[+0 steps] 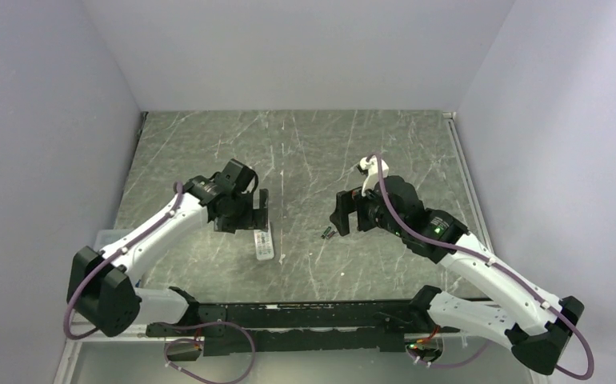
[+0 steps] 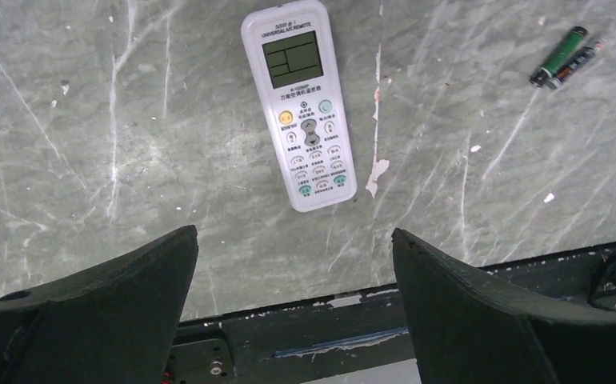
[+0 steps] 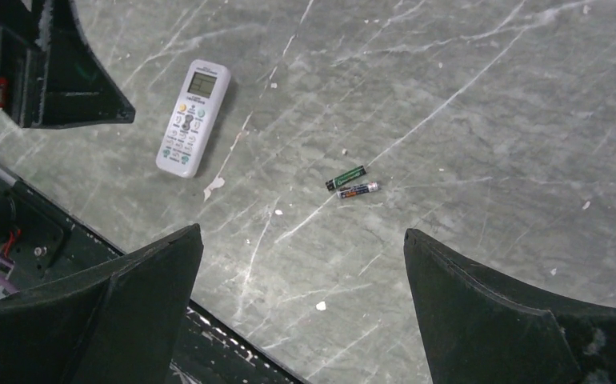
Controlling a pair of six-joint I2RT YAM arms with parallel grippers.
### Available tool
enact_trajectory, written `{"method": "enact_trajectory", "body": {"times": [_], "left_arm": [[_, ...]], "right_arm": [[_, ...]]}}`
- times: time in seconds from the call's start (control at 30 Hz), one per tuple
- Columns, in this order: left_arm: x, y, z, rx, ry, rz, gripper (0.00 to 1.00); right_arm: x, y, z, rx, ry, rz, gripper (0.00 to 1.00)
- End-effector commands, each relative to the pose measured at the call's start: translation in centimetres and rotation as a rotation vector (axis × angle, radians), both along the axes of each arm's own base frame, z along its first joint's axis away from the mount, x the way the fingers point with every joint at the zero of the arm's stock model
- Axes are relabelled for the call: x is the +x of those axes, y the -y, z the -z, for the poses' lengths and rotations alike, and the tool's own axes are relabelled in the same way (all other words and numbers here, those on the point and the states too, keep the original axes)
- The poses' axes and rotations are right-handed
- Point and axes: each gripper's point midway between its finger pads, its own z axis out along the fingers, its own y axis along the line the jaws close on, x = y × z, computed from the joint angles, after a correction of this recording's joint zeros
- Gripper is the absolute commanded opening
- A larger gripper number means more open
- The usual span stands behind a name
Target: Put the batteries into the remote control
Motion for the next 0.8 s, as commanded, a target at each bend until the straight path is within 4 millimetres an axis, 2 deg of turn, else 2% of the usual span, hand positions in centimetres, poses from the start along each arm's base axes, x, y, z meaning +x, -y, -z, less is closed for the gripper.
{"method": "enact_trajectory", "body": {"times": [0.0, 0.33, 0.57, 0.77], "left_arm": [[0.7, 0.4, 1.7, 0.011, -0.038, -0.050, 0.99], [1.6, 0.2, 4.7, 0.092, -0.105, -0.128, 0.99], [2.2, 1.1, 6.1, 0.094, -0.147, -0.164, 1.00], [2.5, 0.5, 7.3, 0.146, -0.168, -0.191, 0.99]], "right_arm": [[-0.2, -0.6, -0.2, 0.025, 0.010, -0.029, 1.00], [-0.5, 0.0, 1.4, 0.006, -0.013, -0.010, 1.00], [-1.1, 0.2, 1.5, 0.031, -0.006, -0.022, 1.00], [-1.8, 0.2, 1.6, 0.043, -0.018, -0.043, 1.00]]}}
